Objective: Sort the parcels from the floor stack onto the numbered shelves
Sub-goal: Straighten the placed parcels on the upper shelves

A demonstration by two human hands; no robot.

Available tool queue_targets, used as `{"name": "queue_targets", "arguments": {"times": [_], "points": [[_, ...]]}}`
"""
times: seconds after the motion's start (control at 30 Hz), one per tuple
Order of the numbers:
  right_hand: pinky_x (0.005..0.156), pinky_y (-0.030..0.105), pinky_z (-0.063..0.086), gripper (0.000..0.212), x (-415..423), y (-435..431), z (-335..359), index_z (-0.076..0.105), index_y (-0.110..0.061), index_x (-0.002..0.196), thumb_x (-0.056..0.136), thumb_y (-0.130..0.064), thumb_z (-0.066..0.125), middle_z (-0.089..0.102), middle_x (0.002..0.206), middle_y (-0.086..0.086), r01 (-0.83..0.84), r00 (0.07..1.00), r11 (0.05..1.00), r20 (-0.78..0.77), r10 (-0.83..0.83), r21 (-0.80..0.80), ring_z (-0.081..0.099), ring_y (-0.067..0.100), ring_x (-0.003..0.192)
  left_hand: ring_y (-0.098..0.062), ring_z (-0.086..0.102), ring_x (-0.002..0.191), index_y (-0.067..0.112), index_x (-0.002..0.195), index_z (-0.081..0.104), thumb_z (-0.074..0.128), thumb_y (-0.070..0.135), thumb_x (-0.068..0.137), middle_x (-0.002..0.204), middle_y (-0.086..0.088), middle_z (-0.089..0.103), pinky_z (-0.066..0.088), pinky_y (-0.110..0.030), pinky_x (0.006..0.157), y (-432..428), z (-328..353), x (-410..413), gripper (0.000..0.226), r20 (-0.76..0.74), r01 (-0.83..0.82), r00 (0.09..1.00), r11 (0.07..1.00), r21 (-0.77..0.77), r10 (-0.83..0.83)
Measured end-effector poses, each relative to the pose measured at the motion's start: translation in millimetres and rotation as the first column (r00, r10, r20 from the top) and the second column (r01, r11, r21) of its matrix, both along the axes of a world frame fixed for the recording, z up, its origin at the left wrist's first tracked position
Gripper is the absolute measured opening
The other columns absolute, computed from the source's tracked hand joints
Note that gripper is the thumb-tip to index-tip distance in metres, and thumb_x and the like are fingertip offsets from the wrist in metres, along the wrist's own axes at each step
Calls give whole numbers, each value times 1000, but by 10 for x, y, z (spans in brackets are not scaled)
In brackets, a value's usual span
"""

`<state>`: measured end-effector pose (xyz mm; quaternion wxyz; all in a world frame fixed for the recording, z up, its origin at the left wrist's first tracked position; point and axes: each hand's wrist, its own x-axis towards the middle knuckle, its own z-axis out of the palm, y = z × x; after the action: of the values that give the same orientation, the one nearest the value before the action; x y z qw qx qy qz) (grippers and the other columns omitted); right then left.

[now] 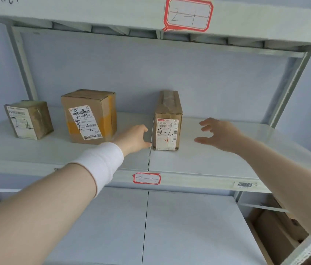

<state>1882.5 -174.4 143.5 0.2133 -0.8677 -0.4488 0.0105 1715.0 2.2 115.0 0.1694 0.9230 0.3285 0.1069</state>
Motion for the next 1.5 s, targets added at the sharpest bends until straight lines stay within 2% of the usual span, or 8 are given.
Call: {"name": "queue_targets", "arguments": {"times": [0.27, 0.53, 0.7, 0.8, 0.87, 1.1, 1.37, 1.5], "points": [[104, 34, 39, 86, 457, 521, -635, 26, -16, 146, 77, -36, 74, 52, 136, 5, 30, 955, 991, -296, 11, 133, 49, 24, 125, -26, 43, 131, 14, 149, 15, 68, 39, 82, 149, -11, 36, 38, -34, 106, 395, -487, 402, 89, 139, -65, 985, 961, -267, 105], [109, 38, 36, 95, 739, 1110, -1069, 18, -20, 149, 75, -23, 77, 36, 150, 1, 57, 859, 954, -501, 105, 296, 36, 20, 137, -21, 37, 137, 15, 150, 15, 74, 26, 78, 152, -5, 33, 34, -34, 110, 752, -749, 879, 93, 345, 126, 938, 908, -400, 22], [100, 44, 48, 95, 895, 1251, -1244, 28, -24, 145, 66, -33, 80, 39, 147, -9, 35, 813, 904, -538, 222, 427, 38, 17, 136, -10, 46, 127, 17, 143, 31, 74, 14, 79, 138, 5, 51, 36, -12, 91, 855, -839, 1101, 77, 466, 201, 885, 912, -358, -12], [81, 19, 55, 74, 947, 1302, -1310, 35, -14, 142, 79, 0, 71, 46, 142, -4, 36, 784, 871, -554, 279, 490, 44, 17, 132, -1, 47, 121, 17, 145, 29, 74, 12, 78, 137, 6, 52, 32, -3, 87, 898, -903, 1155, 81, 499, 216, 866, 896, -389, 7], [74, 10, 51, 70, 977, 1340, -1317, 36, -12, 141, 80, 4, 67, 48, 139, -3, 20, 779, 867, -551, 298, 498, 46, 16, 129, 3, 45, 116, 17, 144, 30, 74, 10, 78, 136, 6, 52, 31, -1, 85, 932, -921, 1187, 80, 513, 220, 858, 886, -409, 23], [97, 20, 47, 71, 1087, 1411, -1320, 39, -14, 140, 78, -2, 72, 50, 139, -4, 11, 797, 861, -525, 300, 509, 49, 14, 127, -7, 45, 129, 16, 141, 32, 77, 12, 75, 138, 5, 51, 30, 0, 85, 1016, -903, 1260, 80, 499, 205, 866, 898, -389, 18], [88, 8, 47, 70, 1103, 1419, -1375, 38, -14, 140, 79, -3, 71, 48, 140, -3, 7, 786, 849, -528, 321, 528, 48, 15, 127, -8, 44, 130, 14, 142, 30, 77, 11, 75, 140, 4, 49, 31, -2, 87, 1002, -928, 1282, 81, 486, 195, 874, 897, -398, 26], [96, 17, 46, 71, 1048, 1410, -1365, 35, -17, 144, 82, -5, 68, 47, 142, -4, 8, 777, 852, -539, 324, 524, 48, 15, 128, -10, 46, 128, 14, 143, 28, 74, 10, 78, 140, 2, 49, 30, -1, 84, 967, -908, 1279, 80, 474, 178, 880, 900, -399, 36]]}}
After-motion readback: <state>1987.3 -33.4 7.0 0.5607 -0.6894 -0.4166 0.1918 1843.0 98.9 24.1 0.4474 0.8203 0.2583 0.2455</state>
